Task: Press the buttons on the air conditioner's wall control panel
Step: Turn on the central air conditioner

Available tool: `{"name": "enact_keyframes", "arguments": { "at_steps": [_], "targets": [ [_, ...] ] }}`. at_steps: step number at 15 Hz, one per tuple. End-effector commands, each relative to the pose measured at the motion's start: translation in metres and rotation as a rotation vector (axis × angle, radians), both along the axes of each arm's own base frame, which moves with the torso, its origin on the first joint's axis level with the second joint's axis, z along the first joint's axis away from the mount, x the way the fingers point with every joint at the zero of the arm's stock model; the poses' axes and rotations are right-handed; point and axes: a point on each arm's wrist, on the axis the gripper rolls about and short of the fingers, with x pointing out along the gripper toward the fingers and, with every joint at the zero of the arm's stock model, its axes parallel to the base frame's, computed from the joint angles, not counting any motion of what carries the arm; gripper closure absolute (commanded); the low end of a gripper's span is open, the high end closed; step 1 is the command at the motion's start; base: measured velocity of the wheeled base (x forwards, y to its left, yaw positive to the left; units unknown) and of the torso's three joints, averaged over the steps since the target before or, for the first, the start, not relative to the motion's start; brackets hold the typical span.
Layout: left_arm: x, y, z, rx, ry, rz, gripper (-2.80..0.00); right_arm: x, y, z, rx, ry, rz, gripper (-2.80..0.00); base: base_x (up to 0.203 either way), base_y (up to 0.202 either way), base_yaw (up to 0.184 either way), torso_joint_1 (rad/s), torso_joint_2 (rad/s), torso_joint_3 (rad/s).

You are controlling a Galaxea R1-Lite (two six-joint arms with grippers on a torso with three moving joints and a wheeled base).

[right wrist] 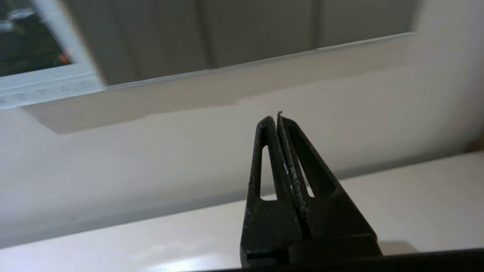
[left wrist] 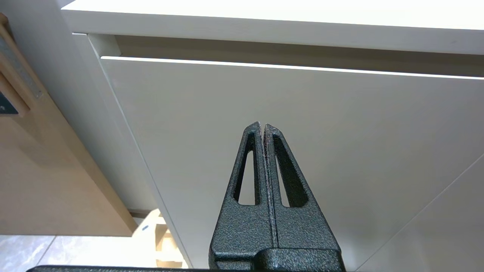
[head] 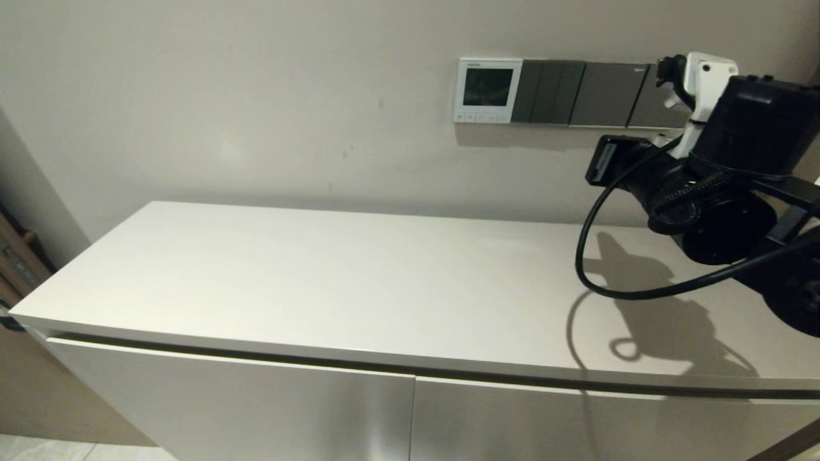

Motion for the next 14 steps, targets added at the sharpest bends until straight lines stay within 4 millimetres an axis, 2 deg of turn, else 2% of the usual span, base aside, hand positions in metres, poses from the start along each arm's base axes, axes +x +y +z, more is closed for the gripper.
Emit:
{"name": "enact_keyframes", "arguments": {
  "at_steps": [1,5,8,12,14],
  "targets": [
    [0.000,0.000,0.000,0.000,0.001,0.000,0.00,0.017,0.015,-0.005,-0.004,0.004,0.025,0.00,0.000,0.000,0.000,0.000,0.00,0.000],
    [0.000,0.000,0.000,0.000,0.002,0.000,0.00,0.038,0.028,-0.001,-0.007,-0.024,0.107,0.00,0.000,0.000,0.000,0.000,0.00,0.000],
    [0.000,0.000,0.000,0.000,-0.001,0.000,0.00,0.043,0.043,0.000,-0.004,-0.037,0.156,0.00,0.000,0.000,0.000,0.000,0.00,0.000],
    [0.000,0.000,0.000,0.000,0.001,0.000,0.00,0.035,0.063,0.007,0.006,-0.061,0.225,0.00,0.000,0.000,0.000,0.000,0.00,0.000],
    [0.000,0.000,0.000,0.000,0.001,0.000,0.00,0.037,0.069,0.005,0.005,-0.059,0.237,0.00,0.000,0.000,0.000,0.000,0.00,0.000]
  ]
}}
